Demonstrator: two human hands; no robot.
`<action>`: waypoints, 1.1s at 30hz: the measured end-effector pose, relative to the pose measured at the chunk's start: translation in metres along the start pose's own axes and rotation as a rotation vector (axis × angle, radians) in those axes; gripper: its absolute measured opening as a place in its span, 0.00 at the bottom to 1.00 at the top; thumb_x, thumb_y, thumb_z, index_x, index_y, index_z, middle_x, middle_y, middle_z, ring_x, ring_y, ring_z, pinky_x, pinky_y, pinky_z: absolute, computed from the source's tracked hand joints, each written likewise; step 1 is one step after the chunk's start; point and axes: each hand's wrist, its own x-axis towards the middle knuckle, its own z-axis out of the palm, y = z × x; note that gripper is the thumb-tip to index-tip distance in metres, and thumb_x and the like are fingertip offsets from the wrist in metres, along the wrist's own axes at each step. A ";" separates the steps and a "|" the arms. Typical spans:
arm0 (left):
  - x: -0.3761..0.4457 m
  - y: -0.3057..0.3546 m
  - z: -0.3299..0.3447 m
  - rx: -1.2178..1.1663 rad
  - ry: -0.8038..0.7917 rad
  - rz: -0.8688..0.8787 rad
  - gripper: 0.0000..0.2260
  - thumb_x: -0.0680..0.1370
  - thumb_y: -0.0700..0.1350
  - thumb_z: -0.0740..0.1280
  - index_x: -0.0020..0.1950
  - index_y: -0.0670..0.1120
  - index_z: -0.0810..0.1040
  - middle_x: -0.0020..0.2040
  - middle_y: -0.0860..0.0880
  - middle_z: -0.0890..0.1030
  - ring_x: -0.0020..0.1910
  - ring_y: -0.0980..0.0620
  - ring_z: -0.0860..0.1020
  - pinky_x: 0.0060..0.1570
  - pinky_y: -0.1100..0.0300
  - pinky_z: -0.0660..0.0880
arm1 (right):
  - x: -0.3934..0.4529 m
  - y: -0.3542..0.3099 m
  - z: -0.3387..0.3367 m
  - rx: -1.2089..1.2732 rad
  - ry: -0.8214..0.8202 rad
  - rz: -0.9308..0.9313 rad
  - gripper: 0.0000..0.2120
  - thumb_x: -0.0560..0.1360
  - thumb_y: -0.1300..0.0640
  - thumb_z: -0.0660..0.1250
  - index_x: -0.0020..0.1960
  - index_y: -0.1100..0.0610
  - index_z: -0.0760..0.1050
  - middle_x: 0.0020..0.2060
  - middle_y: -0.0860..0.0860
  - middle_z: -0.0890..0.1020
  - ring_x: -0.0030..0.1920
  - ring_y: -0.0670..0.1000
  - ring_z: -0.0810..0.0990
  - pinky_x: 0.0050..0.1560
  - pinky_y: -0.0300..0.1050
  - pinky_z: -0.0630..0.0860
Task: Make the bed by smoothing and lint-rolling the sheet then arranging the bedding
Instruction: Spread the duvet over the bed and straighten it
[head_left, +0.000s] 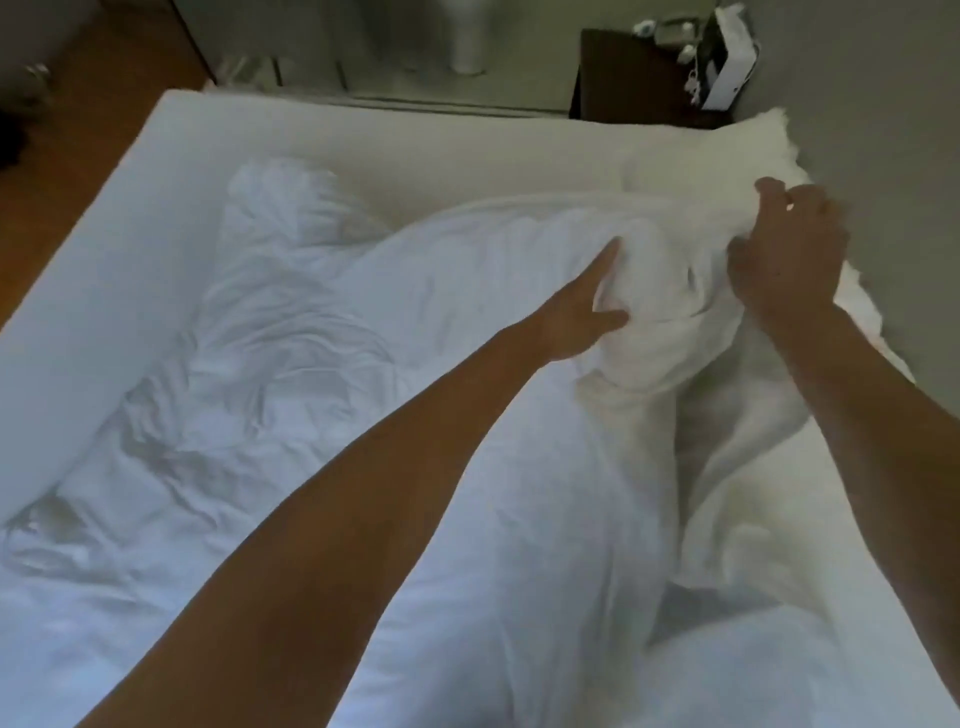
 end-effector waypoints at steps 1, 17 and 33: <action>0.002 0.006 0.008 -0.074 -0.063 -0.031 0.35 0.81 0.44 0.65 0.80 0.50 0.45 0.80 0.50 0.51 0.77 0.52 0.53 0.70 0.62 0.54 | -0.004 0.002 0.000 0.020 -0.006 0.004 0.23 0.76 0.58 0.63 0.70 0.62 0.65 0.63 0.67 0.70 0.62 0.67 0.68 0.59 0.58 0.67; -0.242 -0.254 0.013 0.098 0.201 -0.588 0.21 0.80 0.44 0.65 0.73 0.50 0.68 0.68 0.45 0.75 0.65 0.48 0.75 0.62 0.55 0.71 | -0.380 -0.083 0.104 0.092 -0.824 -0.117 0.26 0.65 0.57 0.78 0.60 0.64 0.78 0.51 0.65 0.80 0.50 0.66 0.79 0.48 0.57 0.78; -0.710 -0.421 -0.106 0.307 0.391 -0.824 0.18 0.82 0.46 0.59 0.73 0.50 0.67 0.65 0.46 0.76 0.45 0.54 0.78 0.39 0.61 0.76 | -0.598 -0.350 0.019 -0.020 -1.066 -0.392 0.23 0.79 0.54 0.58 0.72 0.60 0.63 0.67 0.60 0.70 0.66 0.59 0.68 0.63 0.50 0.67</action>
